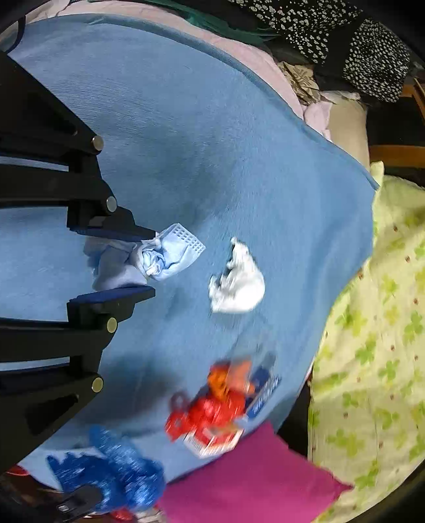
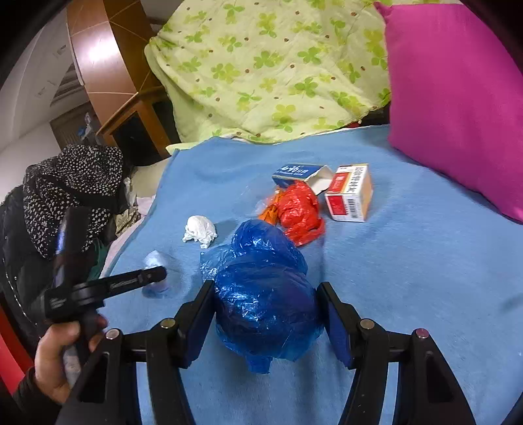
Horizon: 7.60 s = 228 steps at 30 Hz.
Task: Collect trash
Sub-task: 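Carry the blue bag and mask to the red basket and release both, then return both tools to the blanket near the red bag, then grasp the red plastic bag with the right tool while the left tool grasps the white tissue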
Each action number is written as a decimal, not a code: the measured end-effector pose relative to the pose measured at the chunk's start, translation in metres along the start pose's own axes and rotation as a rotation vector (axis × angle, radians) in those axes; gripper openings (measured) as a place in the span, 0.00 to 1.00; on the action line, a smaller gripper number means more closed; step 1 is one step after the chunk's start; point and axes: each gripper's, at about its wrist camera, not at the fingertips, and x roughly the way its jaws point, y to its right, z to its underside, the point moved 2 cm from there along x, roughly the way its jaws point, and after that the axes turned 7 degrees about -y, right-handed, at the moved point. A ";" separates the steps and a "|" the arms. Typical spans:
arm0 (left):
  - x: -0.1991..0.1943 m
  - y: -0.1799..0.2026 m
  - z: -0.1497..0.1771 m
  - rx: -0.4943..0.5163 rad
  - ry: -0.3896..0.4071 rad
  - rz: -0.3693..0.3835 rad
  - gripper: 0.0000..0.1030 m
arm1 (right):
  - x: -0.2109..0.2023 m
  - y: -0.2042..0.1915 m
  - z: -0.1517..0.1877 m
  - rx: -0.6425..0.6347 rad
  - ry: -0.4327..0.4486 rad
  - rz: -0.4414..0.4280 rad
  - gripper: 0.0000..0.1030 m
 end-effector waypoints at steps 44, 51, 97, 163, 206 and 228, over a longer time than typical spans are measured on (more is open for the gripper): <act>-0.093 0.169 0.093 0.360 0.078 0.063 0.28 | -0.142 0.074 0.066 0.177 0.137 0.172 0.64; -0.097 0.193 0.100 0.402 0.077 0.085 0.28 | -0.167 0.093 0.076 0.213 0.165 0.214 0.64; -0.095 0.379 0.244 0.873 -0.079 0.342 0.28 | -0.288 0.230 0.251 0.571 0.116 0.599 0.64; -0.064 0.470 0.344 1.172 -0.275 0.395 0.74 | -0.337 0.278 0.297 0.718 0.204 0.722 0.92; -0.031 0.068 0.036 0.234 0.077 -0.040 0.74 | -0.134 0.056 0.014 0.053 0.188 0.295 0.92; 0.017 -0.021 0.004 0.026 0.124 -0.100 0.74 | 0.117 -0.005 -0.085 -0.151 -0.090 0.240 0.81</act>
